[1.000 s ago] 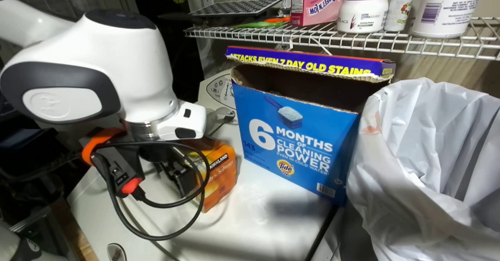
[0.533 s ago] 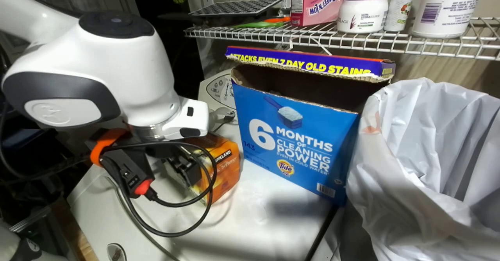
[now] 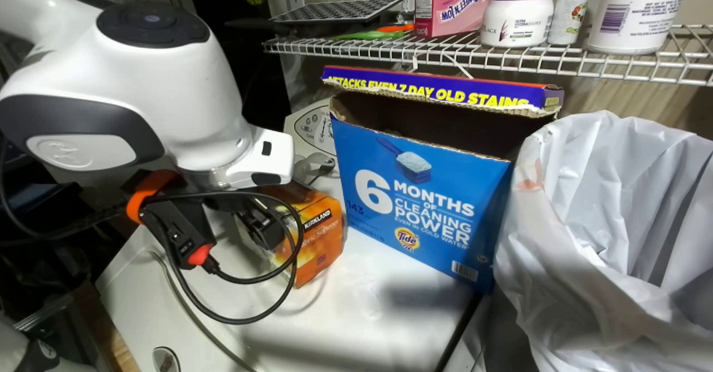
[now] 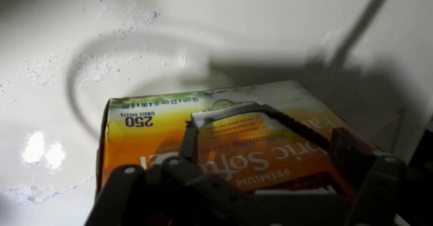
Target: Open the orange fabric softener box lid fully, pick one white paper from the orange fabric softener box and put it on the washing machine
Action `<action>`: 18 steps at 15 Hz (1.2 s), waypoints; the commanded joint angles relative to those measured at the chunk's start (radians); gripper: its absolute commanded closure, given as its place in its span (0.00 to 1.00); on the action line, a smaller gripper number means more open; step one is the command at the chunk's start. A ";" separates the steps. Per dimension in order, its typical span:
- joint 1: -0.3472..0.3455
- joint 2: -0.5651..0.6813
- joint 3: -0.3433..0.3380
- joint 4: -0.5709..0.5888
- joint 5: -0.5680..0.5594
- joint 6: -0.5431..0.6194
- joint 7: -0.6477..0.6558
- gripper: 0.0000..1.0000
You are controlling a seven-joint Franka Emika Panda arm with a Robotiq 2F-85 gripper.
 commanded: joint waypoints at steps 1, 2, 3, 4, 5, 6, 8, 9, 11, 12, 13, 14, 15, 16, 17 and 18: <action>0.010 -0.065 0.003 0.001 0.067 -0.035 0.043 0.00; 0.009 -0.075 0.004 0.001 0.080 -0.036 0.062 0.00; 0.008 -0.084 0.005 0.001 0.091 -0.034 0.080 0.00; 0.008 -0.094 0.005 0.001 0.101 -0.030 0.100 0.00; 0.008 -0.105 0.004 0.001 0.112 -0.021 0.119 0.00; 0.008 -0.116 0.007 0.001 0.116 -0.013 0.134 0.00; 0.010 -0.139 0.013 0.002 0.122 0.013 0.165 0.00; 0.011 -0.150 0.019 0.002 0.121 0.027 0.180 0.00; 0.017 -0.179 0.033 -0.005 0.119 0.074 0.205 0.00; 0.026 -0.188 0.039 -0.005 0.121 0.099 0.214 0.00; 0.036 -0.194 0.045 -0.003 0.121 0.122 0.224 0.00; 0.049 -0.195 0.052 -0.002 0.123 0.149 0.235 0.00; 0.062 -0.196 0.058 -0.002 0.122 0.178 0.247 0.00; 0.079 -0.192 0.064 0.000 0.123 0.205 0.259 0.00; 0.092 -0.188 0.073 0.001 0.118 0.233 0.272 0.00; 0.108 -0.184 0.077 0.001 0.117 0.264 0.281 0.00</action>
